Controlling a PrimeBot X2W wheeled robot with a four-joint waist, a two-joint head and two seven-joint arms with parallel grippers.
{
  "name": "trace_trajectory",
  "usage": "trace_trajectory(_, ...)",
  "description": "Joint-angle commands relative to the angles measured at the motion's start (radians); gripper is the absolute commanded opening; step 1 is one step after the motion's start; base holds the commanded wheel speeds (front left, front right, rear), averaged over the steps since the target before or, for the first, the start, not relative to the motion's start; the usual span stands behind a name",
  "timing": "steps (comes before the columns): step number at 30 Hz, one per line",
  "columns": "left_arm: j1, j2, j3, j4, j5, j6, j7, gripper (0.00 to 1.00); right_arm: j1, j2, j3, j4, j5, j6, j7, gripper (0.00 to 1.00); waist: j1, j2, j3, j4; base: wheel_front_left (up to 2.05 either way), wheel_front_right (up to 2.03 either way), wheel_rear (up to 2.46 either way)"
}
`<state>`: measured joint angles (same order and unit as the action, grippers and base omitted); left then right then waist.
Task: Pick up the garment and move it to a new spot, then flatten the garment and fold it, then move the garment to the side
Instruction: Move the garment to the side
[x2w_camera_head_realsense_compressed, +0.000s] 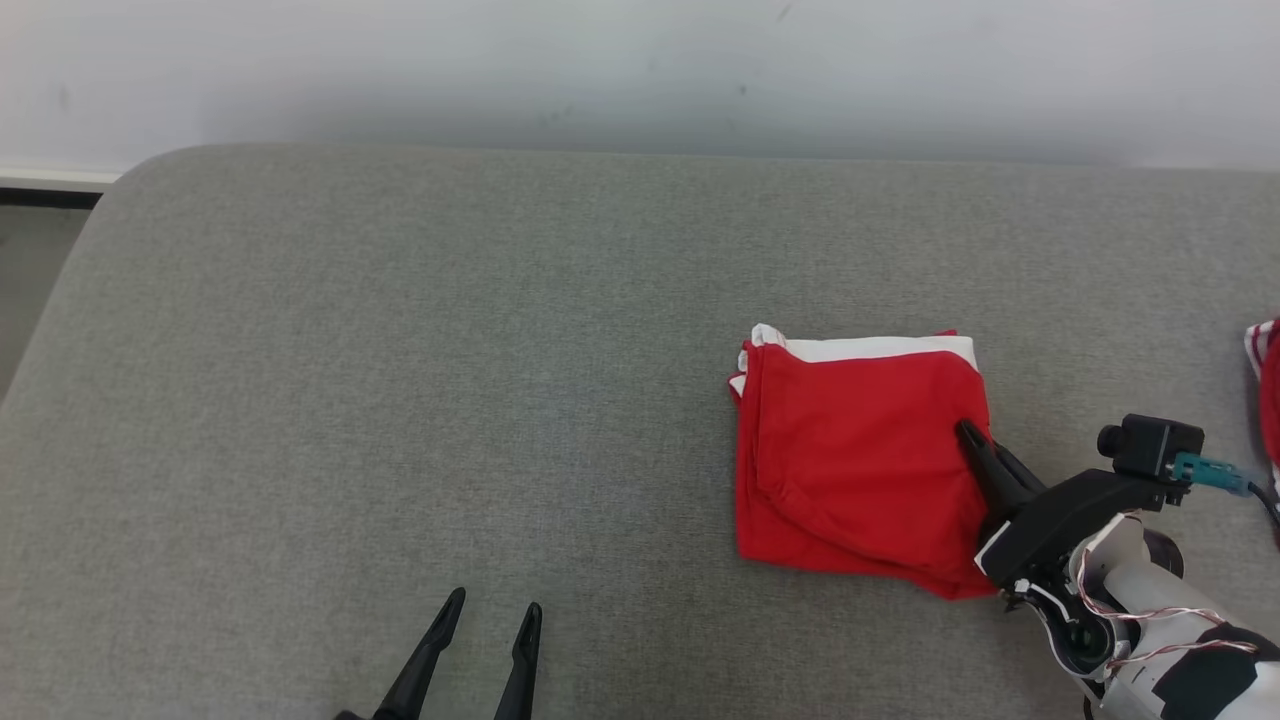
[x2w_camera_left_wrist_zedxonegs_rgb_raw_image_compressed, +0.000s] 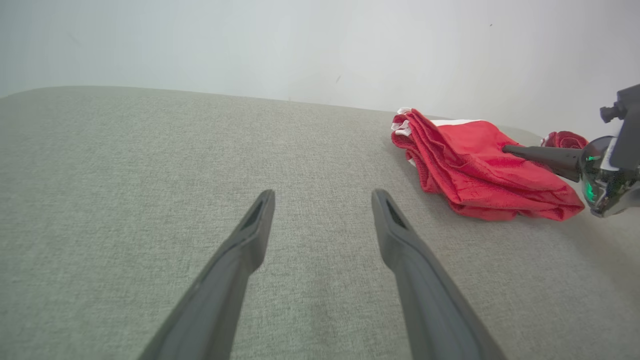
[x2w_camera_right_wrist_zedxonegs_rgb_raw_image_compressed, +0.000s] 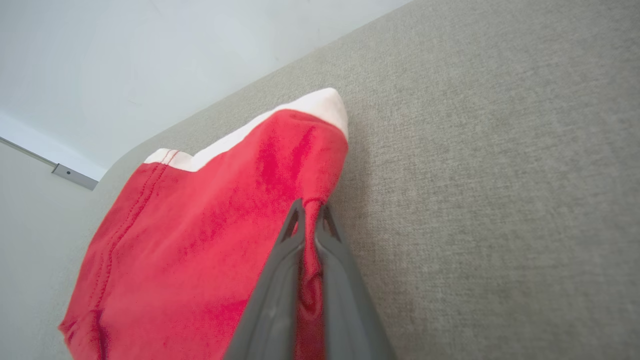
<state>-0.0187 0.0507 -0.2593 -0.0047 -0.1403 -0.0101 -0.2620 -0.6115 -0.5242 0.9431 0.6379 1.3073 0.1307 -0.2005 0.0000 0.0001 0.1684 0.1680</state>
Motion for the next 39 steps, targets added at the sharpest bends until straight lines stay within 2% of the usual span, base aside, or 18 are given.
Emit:
trace_trajectory(1, 0.016, 0.0, 0.005, 0.0, 0.002, 0.0, -0.003, 1.0, -0.019, -0.014, 0.023, -0.007, -0.018, 0.0, -0.019, 0.0, 0.0, -0.0001, -0.012, -0.021, 0.0, 0.0, 0.0)
trace_trajectory(12, 0.02, 0.0, 0.022, -0.011, 0.024, -0.011, -0.003, 1.0, -0.093, -0.051, 0.12, -0.023, -0.085, 0.0, -0.059, 0.0, 0.0, -0.0001, -0.029, -0.149, 0.0, 0.0, 0.0)
trace_trajectory(23, 0.017, 0.0, 0.032, -0.012, 0.049, -0.03, -0.003, 1.0, -0.162, -0.086, 0.157, -0.031, -0.137, 0.0, -0.065, 0.0, 0.0, -0.0001, -0.006, -0.29, 0.0, 0.0, 0.0)
trace_trajectory(35, -0.033, 0.022, 0.044, -0.026, 0.089, -0.062, -0.003, 1.0, -0.267, -0.156, 0.13, -0.021, -0.172, 0.0, -0.065, 0.0, 0.0, -0.0001, 0.095, -0.41, 0.0, 0.0, 0.0)
trace_trajectory(39, -0.061, 0.037, 0.041, -0.031, 0.104, -0.073, -0.003, 1.0, -0.322, -0.164, 0.095, 0.005, -0.244, 0.0, -0.065, 0.0, 0.0, -0.0001, 0.148, -0.44, 0.0, 0.0, 0.0)
